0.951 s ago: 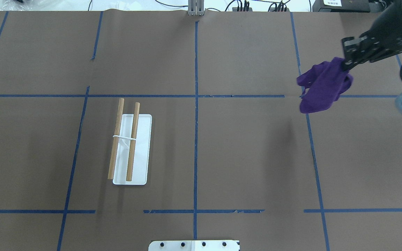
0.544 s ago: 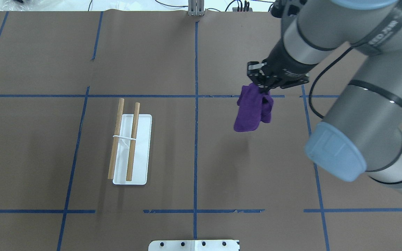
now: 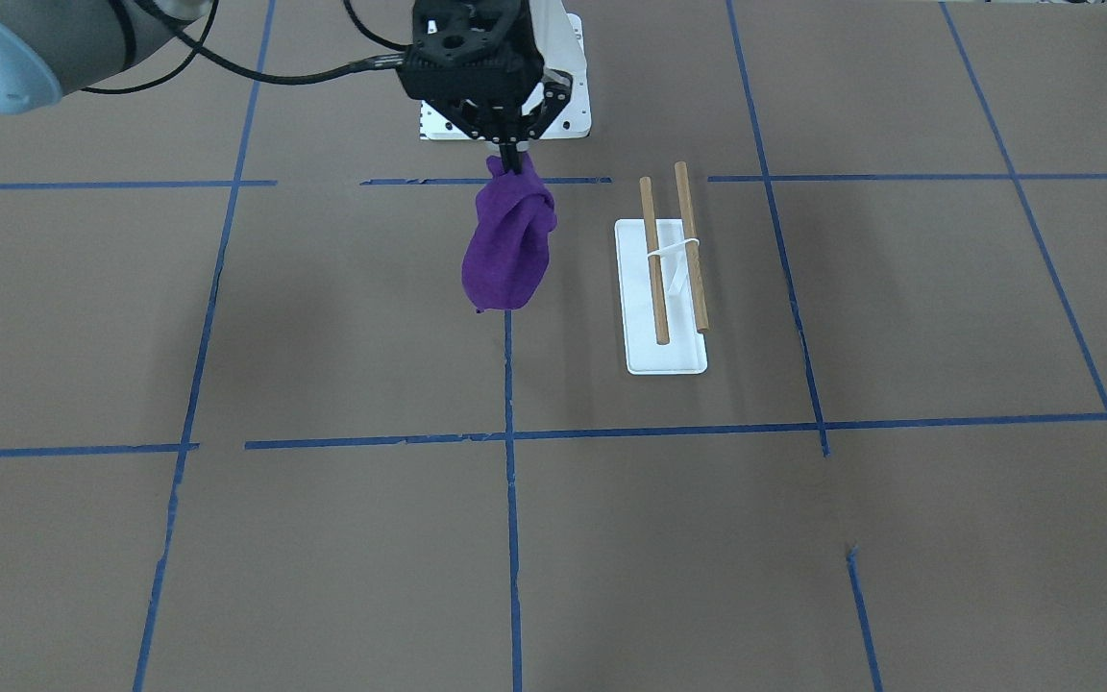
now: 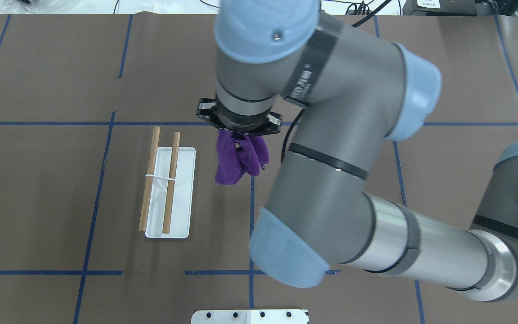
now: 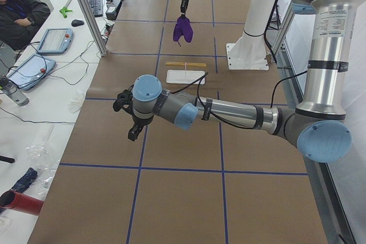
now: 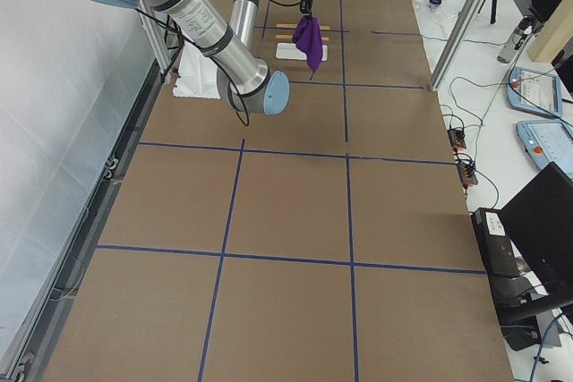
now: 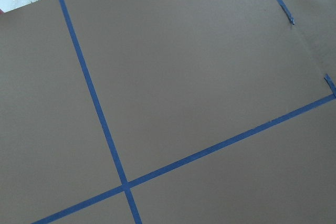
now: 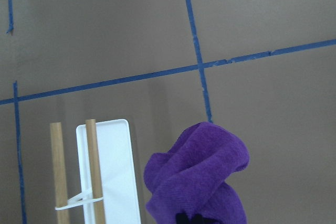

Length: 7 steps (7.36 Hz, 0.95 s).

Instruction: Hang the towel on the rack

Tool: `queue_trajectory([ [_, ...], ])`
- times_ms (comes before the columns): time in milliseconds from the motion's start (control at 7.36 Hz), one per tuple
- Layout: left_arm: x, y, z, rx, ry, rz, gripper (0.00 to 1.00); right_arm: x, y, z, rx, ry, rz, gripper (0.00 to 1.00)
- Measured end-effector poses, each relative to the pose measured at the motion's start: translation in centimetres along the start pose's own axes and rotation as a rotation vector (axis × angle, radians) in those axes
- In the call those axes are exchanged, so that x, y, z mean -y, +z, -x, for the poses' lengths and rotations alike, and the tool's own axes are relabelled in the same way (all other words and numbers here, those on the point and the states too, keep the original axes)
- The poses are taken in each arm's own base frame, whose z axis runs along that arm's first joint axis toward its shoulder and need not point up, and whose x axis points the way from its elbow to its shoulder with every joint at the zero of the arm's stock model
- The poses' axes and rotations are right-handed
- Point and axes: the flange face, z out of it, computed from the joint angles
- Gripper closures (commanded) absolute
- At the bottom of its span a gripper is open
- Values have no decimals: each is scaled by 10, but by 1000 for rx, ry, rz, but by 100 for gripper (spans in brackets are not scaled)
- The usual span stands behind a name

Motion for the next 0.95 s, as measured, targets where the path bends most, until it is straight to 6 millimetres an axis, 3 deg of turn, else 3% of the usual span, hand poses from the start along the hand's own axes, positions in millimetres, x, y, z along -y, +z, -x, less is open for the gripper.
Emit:
queue_trajectory([
  [272,0,0,0,-3,0,0,0,-13,7,80,14,87,4,100],
  [544,0,1,0,-4,-2,1,0,-33,8,143,20,227,1,100],
  [680,0,1,0,-4,-2,1,0,-47,13,160,19,316,3,100],
  [951,0,0,0,-5,-1,0,0,-85,39,170,-1,424,-42,100],
])
